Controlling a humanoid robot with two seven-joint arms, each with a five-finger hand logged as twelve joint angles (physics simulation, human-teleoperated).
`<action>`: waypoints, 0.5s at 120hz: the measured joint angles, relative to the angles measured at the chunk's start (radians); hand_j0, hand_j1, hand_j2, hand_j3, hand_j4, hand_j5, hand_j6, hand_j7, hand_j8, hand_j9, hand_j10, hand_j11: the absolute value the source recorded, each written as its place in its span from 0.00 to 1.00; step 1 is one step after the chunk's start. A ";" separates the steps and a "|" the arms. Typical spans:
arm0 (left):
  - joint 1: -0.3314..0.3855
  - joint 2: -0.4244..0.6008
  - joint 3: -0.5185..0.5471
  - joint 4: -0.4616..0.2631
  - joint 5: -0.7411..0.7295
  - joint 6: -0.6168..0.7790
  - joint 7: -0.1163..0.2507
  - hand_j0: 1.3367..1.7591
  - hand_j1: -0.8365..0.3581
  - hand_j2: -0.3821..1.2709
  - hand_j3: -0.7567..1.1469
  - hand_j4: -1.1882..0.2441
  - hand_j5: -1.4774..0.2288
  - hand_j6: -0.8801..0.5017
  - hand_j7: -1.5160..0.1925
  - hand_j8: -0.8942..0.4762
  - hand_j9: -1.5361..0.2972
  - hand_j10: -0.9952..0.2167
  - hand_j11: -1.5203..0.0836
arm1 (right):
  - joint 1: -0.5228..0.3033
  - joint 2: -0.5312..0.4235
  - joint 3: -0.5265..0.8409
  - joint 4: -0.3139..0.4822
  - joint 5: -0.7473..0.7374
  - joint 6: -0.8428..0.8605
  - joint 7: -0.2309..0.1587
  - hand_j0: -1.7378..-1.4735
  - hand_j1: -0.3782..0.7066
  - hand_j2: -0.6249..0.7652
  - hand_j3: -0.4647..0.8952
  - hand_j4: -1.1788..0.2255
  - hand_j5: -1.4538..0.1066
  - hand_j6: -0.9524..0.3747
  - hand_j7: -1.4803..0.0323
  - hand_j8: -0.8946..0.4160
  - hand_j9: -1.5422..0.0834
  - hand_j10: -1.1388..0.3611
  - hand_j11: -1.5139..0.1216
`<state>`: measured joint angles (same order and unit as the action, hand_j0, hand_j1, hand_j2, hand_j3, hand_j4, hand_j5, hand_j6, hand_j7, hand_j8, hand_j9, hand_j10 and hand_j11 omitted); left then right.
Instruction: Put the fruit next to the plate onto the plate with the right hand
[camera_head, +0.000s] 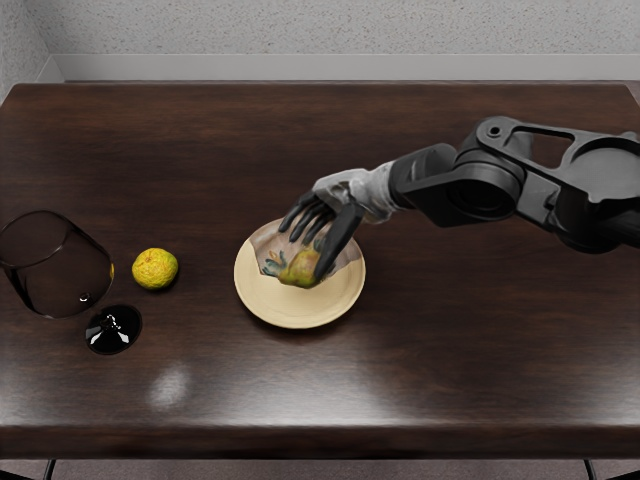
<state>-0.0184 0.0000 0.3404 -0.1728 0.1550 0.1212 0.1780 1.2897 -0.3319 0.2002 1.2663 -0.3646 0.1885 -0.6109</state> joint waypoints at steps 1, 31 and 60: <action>0.000 0.000 0.000 0.000 0.000 0.000 0.000 0.76 0.99 0.23 0.40 0.83 0.87 0.64 0.89 0.65 0.84 0.82 0.95 | 0.000 0.000 0.000 -0.001 -0.002 0.000 0.000 0.30 0.46 0.55 0.34 0.53 0.56 0.40 0.60 0.44 0.60 0.51 0.58; 0.000 0.000 0.000 0.000 0.000 0.000 0.000 0.76 0.99 0.23 0.40 0.83 0.87 0.64 0.89 0.65 0.84 0.82 0.95 | -0.005 -0.014 0.023 -0.012 -0.037 0.007 0.000 0.30 0.19 0.48 0.34 0.73 0.80 0.60 0.84 0.59 0.82 0.66 0.80; 0.000 0.000 0.000 0.000 0.000 0.000 0.000 0.76 0.99 0.23 0.40 0.83 0.87 0.64 0.89 0.65 0.84 0.82 0.95 | -0.107 -0.102 0.227 -0.012 0.108 0.190 0.000 0.30 0.11 0.45 0.34 0.79 0.87 0.66 0.91 0.63 0.89 0.71 0.87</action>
<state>-0.0184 0.0000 0.3405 -0.1727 0.1550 0.1212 0.1779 1.1830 -0.4338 0.4276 1.2539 -0.2568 0.3785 -0.6109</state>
